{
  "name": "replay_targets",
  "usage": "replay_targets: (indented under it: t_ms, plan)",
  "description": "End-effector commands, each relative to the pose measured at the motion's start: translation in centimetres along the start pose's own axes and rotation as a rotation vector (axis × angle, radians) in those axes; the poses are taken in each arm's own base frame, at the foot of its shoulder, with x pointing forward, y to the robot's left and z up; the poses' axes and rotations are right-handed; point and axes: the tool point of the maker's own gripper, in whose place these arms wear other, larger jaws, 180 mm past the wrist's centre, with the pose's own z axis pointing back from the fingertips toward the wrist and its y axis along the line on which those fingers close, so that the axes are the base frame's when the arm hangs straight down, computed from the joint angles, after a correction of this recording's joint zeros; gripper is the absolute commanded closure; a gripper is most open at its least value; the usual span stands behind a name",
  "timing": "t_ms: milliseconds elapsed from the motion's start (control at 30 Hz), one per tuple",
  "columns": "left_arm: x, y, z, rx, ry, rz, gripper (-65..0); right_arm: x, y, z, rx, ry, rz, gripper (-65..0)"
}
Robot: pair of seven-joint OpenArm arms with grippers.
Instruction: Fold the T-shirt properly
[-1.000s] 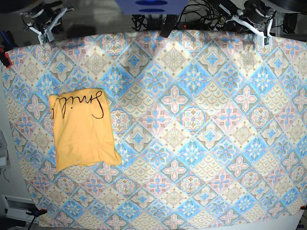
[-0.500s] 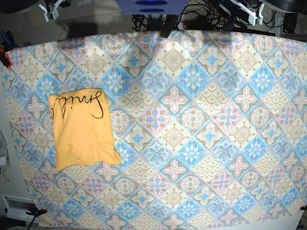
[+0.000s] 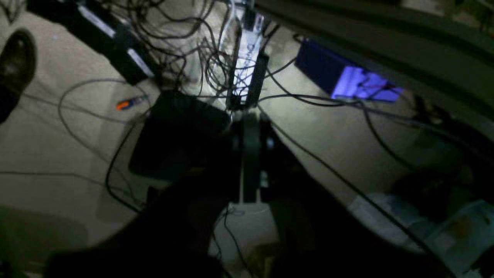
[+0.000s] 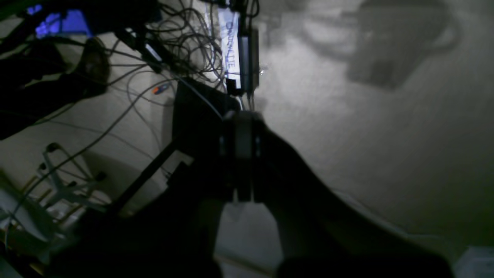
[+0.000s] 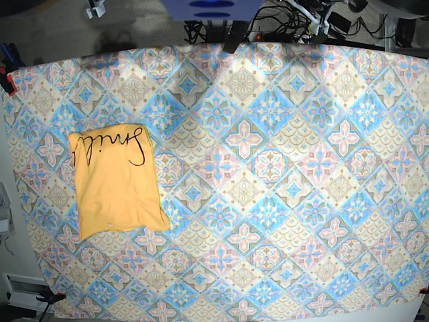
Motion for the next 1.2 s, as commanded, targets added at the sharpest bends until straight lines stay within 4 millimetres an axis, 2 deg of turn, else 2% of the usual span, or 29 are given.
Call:
replay_targets:
  t_ms: [0,100,333,500,633,733,800,900,1000,1167]
  plan:
    - [-1.4,0.8,-0.1,0.019,0.033,-0.001,0.0,0.5,0.0,-0.2,0.014,-0.018,0.001,0.0]
    - [-1.3,1.1,-1.4,0.032,0.044,-0.018,0.0,0.3,0.0,-1.5,0.035,-0.019,-0.031,0.0]
    - [-2.8,0.5,-5.4,0.019,0.067,-0.003,0.0,0.2,2.0,-5.0,0.096,-0.105,-0.147,0.0]
    - [-4.6,-1.1,-7.8,-0.019,0.081,-0.005,0.0,1.5,2.5,-5.9,0.099,-0.198,-0.199,0.0]
    - [-4.3,-1.9,-8.9,-0.011,0.056,-0.048,0.0,3.2,3.3,-6.6,0.117,-0.237,-0.192,0.0]
    - [-3.5,-1.5,-9.3,0.042,0.058,-0.122,0.0,3.7,4.5,-8.0,0.072,-0.243,-0.172,0.0]
    - [-3.3,-0.9,-9.4,0.078,0.062,-0.171,0.0,4.0,4.3,-8.2,0.038,-0.247,-0.164,0.0]
    - [-1.2,-0.6,-9.7,0.111,0.038,-0.207,0.0,3.9,3.6,-8.4,-0.012,-0.245,-0.155,0.0]
    - [0.2,-0.4,-9.8,0.139,0.022,-0.246,0.0,5.1,6.0,-9.5,0.015,-0.267,-0.171,0.0]
    - [1.1,-0.2,-9.9,0.165,0.022,-0.299,0.0,5.7,6.5,-9.7,0.023,-0.275,-0.177,0.0]
